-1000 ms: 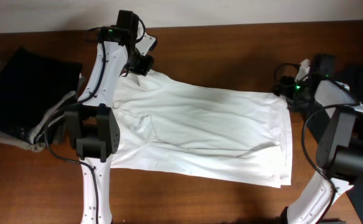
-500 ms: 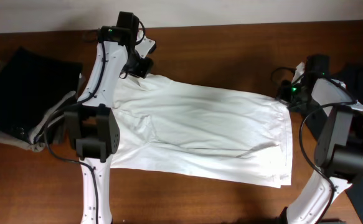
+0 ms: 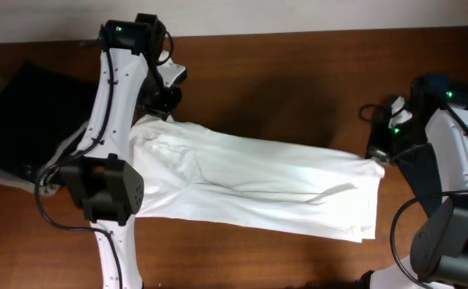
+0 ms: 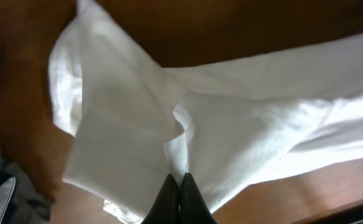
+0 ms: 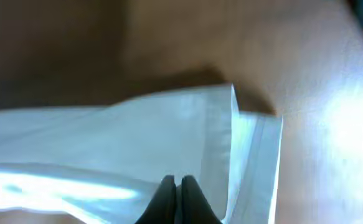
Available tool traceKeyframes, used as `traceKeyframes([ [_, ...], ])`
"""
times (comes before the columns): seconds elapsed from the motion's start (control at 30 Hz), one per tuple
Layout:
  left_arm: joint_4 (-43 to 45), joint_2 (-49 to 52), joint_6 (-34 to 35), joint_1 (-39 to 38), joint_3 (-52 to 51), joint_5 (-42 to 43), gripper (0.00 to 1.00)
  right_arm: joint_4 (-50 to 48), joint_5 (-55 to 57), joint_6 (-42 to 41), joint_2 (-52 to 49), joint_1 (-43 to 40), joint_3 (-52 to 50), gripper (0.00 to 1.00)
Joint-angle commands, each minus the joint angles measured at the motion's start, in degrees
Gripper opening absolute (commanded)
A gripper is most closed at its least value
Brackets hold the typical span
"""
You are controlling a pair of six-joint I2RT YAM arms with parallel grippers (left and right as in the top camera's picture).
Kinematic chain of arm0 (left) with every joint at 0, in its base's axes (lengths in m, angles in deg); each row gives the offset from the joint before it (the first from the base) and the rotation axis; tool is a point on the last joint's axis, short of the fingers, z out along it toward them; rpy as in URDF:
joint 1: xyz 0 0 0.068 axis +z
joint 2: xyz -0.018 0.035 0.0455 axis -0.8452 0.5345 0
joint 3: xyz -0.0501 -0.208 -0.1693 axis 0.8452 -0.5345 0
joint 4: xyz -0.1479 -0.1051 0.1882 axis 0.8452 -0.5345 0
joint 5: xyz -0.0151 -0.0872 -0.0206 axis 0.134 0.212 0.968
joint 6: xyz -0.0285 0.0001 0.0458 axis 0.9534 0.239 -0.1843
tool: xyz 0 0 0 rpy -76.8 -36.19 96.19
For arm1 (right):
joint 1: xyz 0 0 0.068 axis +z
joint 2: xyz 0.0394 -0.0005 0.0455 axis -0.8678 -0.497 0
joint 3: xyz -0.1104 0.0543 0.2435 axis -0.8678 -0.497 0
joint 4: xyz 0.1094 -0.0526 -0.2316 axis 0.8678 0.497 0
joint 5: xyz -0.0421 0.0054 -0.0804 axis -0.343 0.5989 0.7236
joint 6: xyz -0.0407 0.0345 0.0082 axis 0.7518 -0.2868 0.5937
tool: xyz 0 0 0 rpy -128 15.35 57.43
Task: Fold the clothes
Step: 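Fold the top half down over the bottom half with both grippers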
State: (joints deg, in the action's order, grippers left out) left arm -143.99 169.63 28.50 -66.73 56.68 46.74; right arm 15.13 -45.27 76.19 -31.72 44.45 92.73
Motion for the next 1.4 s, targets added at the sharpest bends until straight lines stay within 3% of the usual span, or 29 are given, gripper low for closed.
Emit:
traceKeyframes([
  [0.0, -0.3, -1.1, 2.2, 1.2, -3.7, 0.8, 0.01, 4.7, 0.5, 0.9, 1.5, 0.0, 0.1, 0.04],
  [0.13, -0.2, -4.9, 2.6, 1.5, -18.0, 0.8, 0.00, 8.0, 2.3, 0.9, 1.5, 0.0, -1.2, 0.04],
  [0.27, 0.3, -6.5, 3.5, 1.7, -27.5, 1.3, 0.01, 5.4, 2.4, 0.7, 1.5, 0.0, -9.0, 0.04],
  [0.37, -0.3, -6.5, 3.9, 1.7, -29.3, 1.3, 0.01, 3.1, 2.4, 0.7, 1.4, 0.0, -14.8, 0.04],
  [0.43, -0.3, -7.1, 4.1, 1.7, -29.3, 1.2, 0.00, 2.2, 2.8, 0.7, 1.5, 0.0, -16.6, 0.11],
  [0.47, -0.3, -7.7, 4.1, 1.7, -29.4, 1.2, 0.04, 2.1, 3.7, 0.7, 1.4, -0.1, -16.7, 0.28],
  [0.5, -0.3, -8.3, 4.1, 1.7, -29.4, 1.2, 0.07, 1.9, 4.0, 0.7, 1.5, -0.1, -16.7, 0.38],
  [0.57, -0.3, -9.4, 4.1, 1.7, -29.4, 1.0, 0.18, 1.2, 4.0, 0.7, 1.5, -0.1, -16.7, 0.42],
  [0.67, 0.0, -11.5, 4.1, 3.3, -29.4, 0.6, 0.25, 0.7, 4.0, 0.7, 1.5, -0.1, -16.7, 0.47],
  [0.7, 0.6, -11.8, 4.1, 4.0, -29.4, 0.6, 0.34, 0.5, 3.9, 0.7, 1.5, -0.1, -16.7, 0.47],
  [0.83, 8.2, -11.9, 4.8, 7.0, -31.0, 0.7, 0.41, -0.5, 3.9, 0.7, 1.5, -0.1, -16.7, 0.50],
  [0.97, 11.7, -11.9, 6.6, 7.2, -41.7, 2.7, 0.43, -0.9, 3.9, 0.7, 1.5, -0.1, -16.7, 0.51],
  [1.07, 17.2, -11.9, 6.6, 7.2, -48.3, 8.3, 0.42, -1.3, 3.9, 0.7, 1.5, -0.1, -16.7, 0.51],
  [1.2, 17.0, -11.9, 5.5, 7.2, -51.1, 8.2, 0.42, -1.4, 3.9, 0.7, 1.5, -0.1, -16.7, 0.51],
  [1.3, 17.4, -12.1, 5.5, 7.2, -51.3, 9.9, 0.01, -1.5, 3.9, 0.7, 1.5, -0.1, -16.7, 0.51],
  [1.37, 16.1, -12.4, 5.0, 7.2, -51.3, 11.8, 0.01, -1.5, 3.9, 0.7, 1.5, -0.1, -16.7, 0.51],
])
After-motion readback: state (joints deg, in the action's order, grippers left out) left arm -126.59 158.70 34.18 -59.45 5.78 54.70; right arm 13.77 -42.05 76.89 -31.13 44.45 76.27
